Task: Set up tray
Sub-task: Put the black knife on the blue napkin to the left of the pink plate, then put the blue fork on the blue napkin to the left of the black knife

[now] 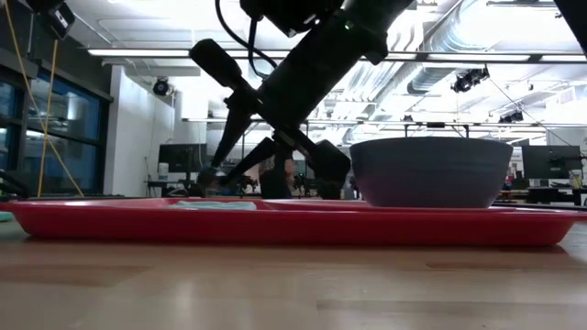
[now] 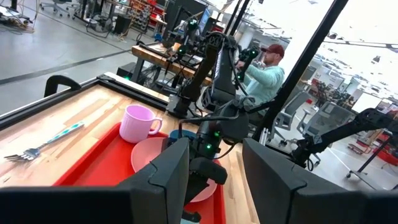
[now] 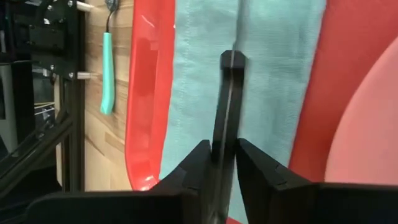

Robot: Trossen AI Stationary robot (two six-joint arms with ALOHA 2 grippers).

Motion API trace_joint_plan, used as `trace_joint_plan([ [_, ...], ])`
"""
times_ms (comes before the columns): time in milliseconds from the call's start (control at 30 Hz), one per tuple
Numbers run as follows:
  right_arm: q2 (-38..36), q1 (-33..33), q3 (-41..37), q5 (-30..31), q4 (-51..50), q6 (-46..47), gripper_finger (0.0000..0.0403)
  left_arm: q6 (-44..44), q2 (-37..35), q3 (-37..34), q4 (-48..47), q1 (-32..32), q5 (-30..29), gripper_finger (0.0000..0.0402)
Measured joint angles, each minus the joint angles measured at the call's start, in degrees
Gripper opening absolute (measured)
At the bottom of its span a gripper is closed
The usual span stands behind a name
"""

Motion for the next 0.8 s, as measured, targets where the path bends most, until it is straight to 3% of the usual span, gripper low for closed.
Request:
trace_joint_plan([
  [333,0.0,-0.04,0.0,0.69,2.04,-1.05,0.011,-0.01,0.0,0.0,0.02,-0.02,0.02,0.0182],
  [567,0.0,-0.68,0.0,1.75,7.96,-4.19,0.0121,-0.01,0.0,0.0,0.02,0.0,0.23,0.0182],
  [800,0.0,-2.55,0.0,1.85,22.63,-15.58,0.0122,-0.01,0.0,0.0,0.02,0.0,0.42,0.0182],
])
